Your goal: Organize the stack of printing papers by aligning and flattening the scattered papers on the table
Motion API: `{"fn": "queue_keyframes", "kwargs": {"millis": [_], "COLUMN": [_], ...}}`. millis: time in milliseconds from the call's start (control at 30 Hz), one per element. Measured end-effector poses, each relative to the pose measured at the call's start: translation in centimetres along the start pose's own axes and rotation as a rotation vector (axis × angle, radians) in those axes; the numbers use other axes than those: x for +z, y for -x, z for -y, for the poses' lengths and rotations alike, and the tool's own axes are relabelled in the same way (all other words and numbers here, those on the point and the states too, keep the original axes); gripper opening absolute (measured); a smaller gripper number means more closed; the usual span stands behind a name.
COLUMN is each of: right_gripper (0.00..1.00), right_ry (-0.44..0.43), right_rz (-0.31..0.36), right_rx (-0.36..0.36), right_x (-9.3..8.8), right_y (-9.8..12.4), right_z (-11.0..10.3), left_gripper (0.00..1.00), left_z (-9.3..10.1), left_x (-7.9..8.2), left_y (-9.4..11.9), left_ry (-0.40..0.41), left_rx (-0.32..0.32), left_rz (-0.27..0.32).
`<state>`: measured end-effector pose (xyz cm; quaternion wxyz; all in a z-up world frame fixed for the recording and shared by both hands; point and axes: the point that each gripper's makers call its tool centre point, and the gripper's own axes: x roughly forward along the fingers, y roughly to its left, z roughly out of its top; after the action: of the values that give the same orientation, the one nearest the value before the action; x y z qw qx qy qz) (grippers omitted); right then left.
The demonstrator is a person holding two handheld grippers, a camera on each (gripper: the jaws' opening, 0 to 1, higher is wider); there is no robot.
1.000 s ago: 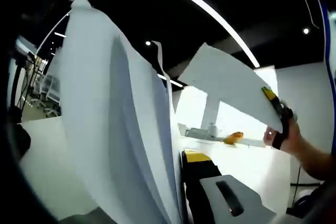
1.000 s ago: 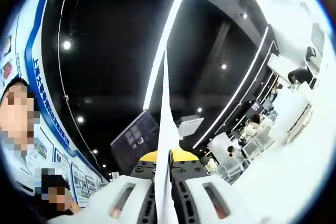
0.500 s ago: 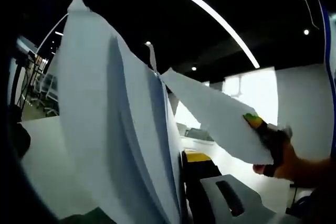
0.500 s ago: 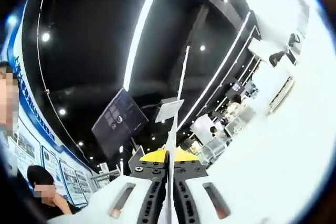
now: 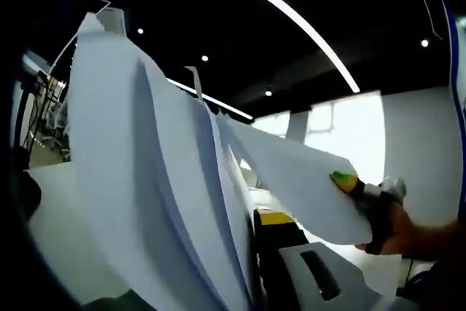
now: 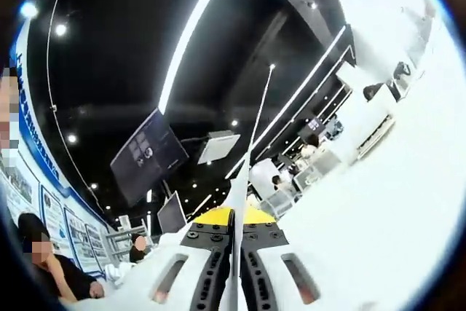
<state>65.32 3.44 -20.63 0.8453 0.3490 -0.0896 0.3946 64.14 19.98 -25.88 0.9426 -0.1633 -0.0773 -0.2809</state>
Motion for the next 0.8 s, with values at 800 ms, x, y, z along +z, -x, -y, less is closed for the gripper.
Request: {"fn": "queue_keyframes", "kwargs": {"millis": [800], "right_gripper": [0.00], "right_ry": [-0.015], "right_rz": [-0.045], "right_rx": [-0.052], "right_x": [-2.4], "right_y": [0.6], "right_z": [1.1], "left_gripper": [0.10], "left_z": [0.0], "left_x": [0.0], "left_y": [0.0], "left_ry": [-0.003], "left_rx": [-0.001], "left_rz": [-0.001]}}
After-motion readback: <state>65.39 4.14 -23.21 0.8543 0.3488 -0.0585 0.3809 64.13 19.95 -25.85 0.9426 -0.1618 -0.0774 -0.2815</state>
